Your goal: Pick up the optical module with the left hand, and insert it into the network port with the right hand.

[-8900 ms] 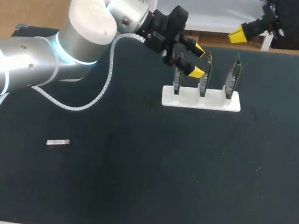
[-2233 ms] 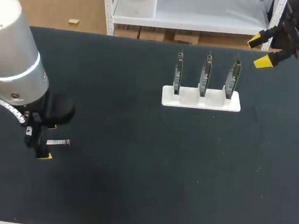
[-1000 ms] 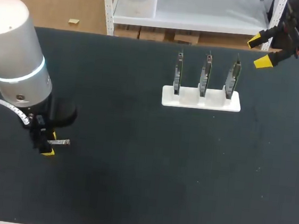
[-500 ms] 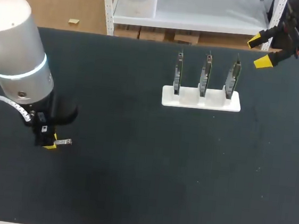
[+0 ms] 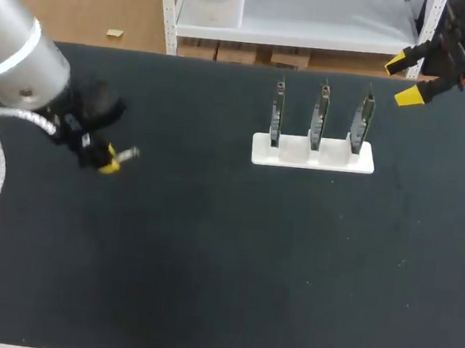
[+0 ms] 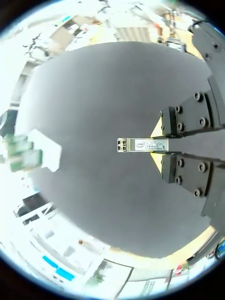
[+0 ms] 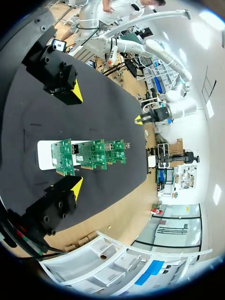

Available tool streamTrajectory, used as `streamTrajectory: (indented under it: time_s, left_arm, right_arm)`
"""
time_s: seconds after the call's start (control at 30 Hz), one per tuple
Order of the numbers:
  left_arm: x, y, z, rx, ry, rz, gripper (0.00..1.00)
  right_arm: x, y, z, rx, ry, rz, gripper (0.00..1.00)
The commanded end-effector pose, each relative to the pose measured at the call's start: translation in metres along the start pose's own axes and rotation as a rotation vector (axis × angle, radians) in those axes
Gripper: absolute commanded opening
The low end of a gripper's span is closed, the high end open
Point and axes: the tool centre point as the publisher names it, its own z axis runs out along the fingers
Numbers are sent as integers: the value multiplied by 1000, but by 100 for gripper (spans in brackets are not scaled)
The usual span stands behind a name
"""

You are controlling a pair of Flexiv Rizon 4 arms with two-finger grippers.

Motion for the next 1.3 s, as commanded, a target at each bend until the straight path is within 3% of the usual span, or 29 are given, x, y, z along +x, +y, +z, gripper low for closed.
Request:
streamTrajectory:
  time_s: [0.03,0.17,0.2,0.3,0.47,0.57,0.73,0.97,1.07,1.3]
  left_arm:
    - [-16,21,-21,-43,-265,-84,0]
    - [-50,47,-29,-56,-395,-98,0]
    - [-60,53,-30,-75,-390,-73,0]
    - [-91,74,-36,-109,-480,-40,0]
    - [-149,99,-39,-160,-522,69,0]
    - [-178,112,-37,-152,-561,90,0]
    - [-225,124,-42,-106,-706,108,0]
    - [-289,124,-46,-5,-895,148,0]
    - [-317,114,-45,65,-972,174,0]
    - [-364,85,-39,168,-1066,248,0]
  right_arm:
    - [0,2,0,5,1,0,100]
    - [0,2,0,5,1,0,100]
    - [0,2,0,5,1,0,100]
    - [0,2,0,5,1,0,100]
    - [0,2,0,5,1,0,100]
    - [0,2,0,5,1,0,100]
    - [0,2,0,5,1,0,100]
    - [0,2,0,5,1,0,100]
    - [0,2,0,5,1,0,100]
    - [0,2,0,5,1,0,100]
